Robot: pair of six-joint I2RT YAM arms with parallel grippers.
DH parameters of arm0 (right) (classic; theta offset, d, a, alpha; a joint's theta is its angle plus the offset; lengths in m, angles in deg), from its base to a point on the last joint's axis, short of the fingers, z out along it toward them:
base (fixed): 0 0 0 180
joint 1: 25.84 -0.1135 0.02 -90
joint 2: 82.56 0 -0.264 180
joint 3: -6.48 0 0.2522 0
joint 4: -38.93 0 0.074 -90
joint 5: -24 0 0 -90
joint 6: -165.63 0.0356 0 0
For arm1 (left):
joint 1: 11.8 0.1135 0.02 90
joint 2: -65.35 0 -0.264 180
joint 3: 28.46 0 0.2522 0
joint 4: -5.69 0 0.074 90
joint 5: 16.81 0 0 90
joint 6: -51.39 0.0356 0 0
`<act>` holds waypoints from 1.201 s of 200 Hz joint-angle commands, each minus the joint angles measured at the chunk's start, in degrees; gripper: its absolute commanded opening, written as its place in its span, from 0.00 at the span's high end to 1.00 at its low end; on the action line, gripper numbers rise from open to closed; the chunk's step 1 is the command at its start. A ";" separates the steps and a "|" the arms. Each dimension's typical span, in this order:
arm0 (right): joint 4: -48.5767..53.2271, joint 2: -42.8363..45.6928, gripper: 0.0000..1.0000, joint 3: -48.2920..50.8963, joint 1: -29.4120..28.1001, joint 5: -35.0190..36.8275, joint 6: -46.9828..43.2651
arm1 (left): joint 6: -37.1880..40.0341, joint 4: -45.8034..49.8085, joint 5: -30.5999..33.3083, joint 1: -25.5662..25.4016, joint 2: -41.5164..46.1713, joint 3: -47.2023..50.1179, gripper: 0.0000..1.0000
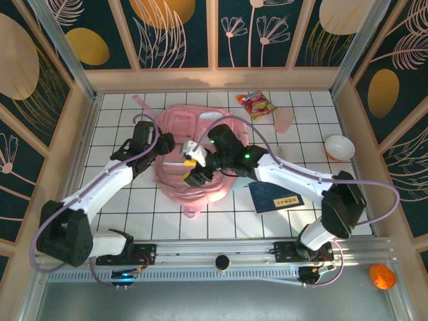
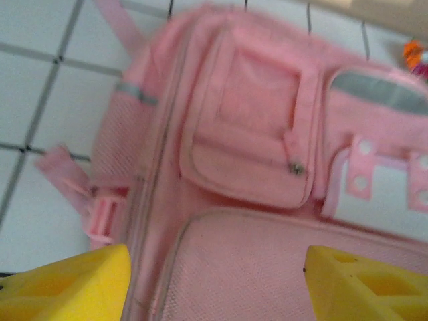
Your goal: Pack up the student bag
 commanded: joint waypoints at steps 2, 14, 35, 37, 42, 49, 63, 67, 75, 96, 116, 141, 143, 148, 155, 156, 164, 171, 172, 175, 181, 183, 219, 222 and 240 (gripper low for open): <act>-5.98 2.66 0.46 5.12 8.91 4.76 27.82 | -4.39 -6.84 -4.92 0.08 -4.56 1.33 0.33; -3.79 3.03 0.49 6.66 13.65 9.13 38.08 | -5.94 -8.39 -5.28 0.05 -7.34 2.19 0.37; -0.36 3.98 0.49 10.15 18.78 16.69 49.87 | -8.75 -10.24 -5.74 0.07 -10.56 4.52 0.46; -0.24 4.03 0.49 10.51 18.85 17.13 50.79 | -8.82 -10.35 -5.71 0.09 -10.79 4.86 0.47; 0.20 4.24 0.49 11.11 18.91 18.14 52.85 | -9.24 -10.77 -5.69 0.09 -11.20 5.64 0.48; 0.81 4.27 0.48 11.88 20.15 19.11 55.42 | -9.75 -11.30 -5.54 0.02 -11.53 6.84 0.49; 1.36 3.73 0.46 13.19 20.74 19.06 58.93 | -10.71 -12.41 -5.14 0.04 -11.62 9.11 0.51; 1.31 3.57 0.45 13.53 20.57 18.84 59.88 | -10.95 -12.71 -5.12 0.07 -11.67 9.65 0.51; 0.42 3.38 0.45 14.57 19.99 18.24 61.75 | -11.45 -13.17 -4.99 0.03 -11.63 10.47 0.51; 0.75 3.23 0.43 16.45 17.64 20.90 66.01 | -12.29 -13.93 -4.85 0.09 -11.62 11.59 0.51; 1.77 3.13 0.42 17.64 15.99 24.36 68.49 | -12.35 -14.02 -4.59 0.05 -11.65 11.68 0.53; -3.15 1.70 0.44 20.03 15.70 23.05 70.72 | -12.30 -13.93 -4.55 0.04 -11.07 11.76 0.55; -3.48 1.46 0.45 20.07 15.70 22.97 70.75 | -12.35 -13.87 -4.51 0.13 -10.98 11.79 0.55; -4.17 0.89 0.46 19.92 15.62 22.67 70.76 | -12.31 -13.77 -4.34 0.04 -10.76 11.86 0.55; -4.76 -0.02 0.48 19.30 15.34 22.61 70.72 | -12.30 -13.59 -4.10 0.07 -10.37 11.94 0.55; -4.78 -0.13 0.49 19.23 15.33 22.62 70.69 | -12.30 -13.59 -4.04 0.08 -10.34 11.98 0.56; -5.22 -1.05 0.58 18.13 14.85 22.57 70.06 | -12.30 -13.47 -3.77 0.03 -9.87 12.19 0.56; -5.66 -1.68 0.70 16.95 14.46 22.55 69.35 | -12.39 -13.29 -3.48 0.09 -9.35 12.29 0.57; -5.76 -1.70 0.71 16.78 14.36 22.54 69.31 | -12.39 -13.26 -3.42 0.09 -9.30 12.34 0.57; -5.92 -1.88 0.75 16.23 14.03 22.57 68.89 | -12.52 -13.09 -3.30 0.09 -9.04 12.42 0.57; -6.20 -2.16 0.80 14.87 13.43 22.49 67.90 | -12.60 -12.76 -3.07 0.03 -8.55 12.47 0.58; -6.27 -2.25 0.82 14.35 13.22 22.51 67.60 | -12.64 -12.61 -2.85 0.06 -8.37 12.47 0.58; -5.63 -5.12 0.99 4.87 9.09 23.13 63.24 | -13.68 -9.56 -0.47 0.01 -2.67 13.80 0.60; -5.80 -5.49 0.99 4.24 8.86 23.10 63.11 | -13.71 -9.15 -0.12 0.09 -2.07 14.01 0.60; -6.54 -8.06 0.99 1.15 7.55 22.68 62.82 | -13.74 -6.67 2.45 0.05 1.80 15.05 0.59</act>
